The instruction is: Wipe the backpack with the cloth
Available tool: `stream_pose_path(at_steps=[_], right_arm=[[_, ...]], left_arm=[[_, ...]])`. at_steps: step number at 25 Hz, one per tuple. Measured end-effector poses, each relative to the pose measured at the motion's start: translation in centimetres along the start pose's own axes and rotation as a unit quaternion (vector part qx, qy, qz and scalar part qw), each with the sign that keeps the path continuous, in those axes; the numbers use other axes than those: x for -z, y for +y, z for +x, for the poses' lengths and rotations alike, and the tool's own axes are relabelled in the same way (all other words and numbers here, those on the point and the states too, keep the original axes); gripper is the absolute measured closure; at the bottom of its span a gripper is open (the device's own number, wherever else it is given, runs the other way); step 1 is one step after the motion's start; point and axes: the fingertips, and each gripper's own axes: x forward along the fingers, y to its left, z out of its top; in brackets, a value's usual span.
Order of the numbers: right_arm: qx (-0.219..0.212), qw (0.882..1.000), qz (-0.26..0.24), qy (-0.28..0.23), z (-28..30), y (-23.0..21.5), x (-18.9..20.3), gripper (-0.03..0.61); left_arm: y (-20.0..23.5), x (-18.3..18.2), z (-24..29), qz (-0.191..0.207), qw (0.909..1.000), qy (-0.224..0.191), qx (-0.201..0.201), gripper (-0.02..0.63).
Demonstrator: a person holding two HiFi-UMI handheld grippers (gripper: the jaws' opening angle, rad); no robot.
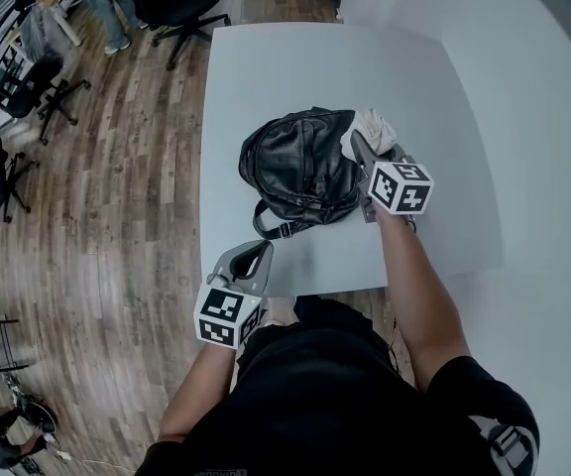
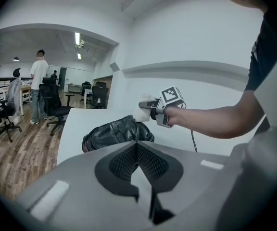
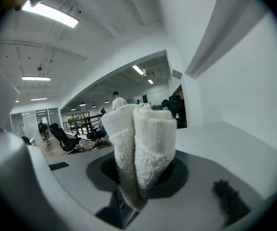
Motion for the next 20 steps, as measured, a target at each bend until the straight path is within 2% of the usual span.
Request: stream_pose_path(at_steps=[13, 20], right_arm=[[0.048, 0.999, -0.002, -0.015, -3.3, -3.0, -0.8, 0.477], [0.041, 0.999, -0.01, -0.021, -3.6, -1.5, -1.6, 0.477]], left_arm=[[-0.6, 0.3, -0.3, 0.006, 0.9999, -0.004, 0.01, 0.607], [-0.9, 0.1, -0.5, 0.0, 0.9999, -0.01, 0.014, 0.607]])
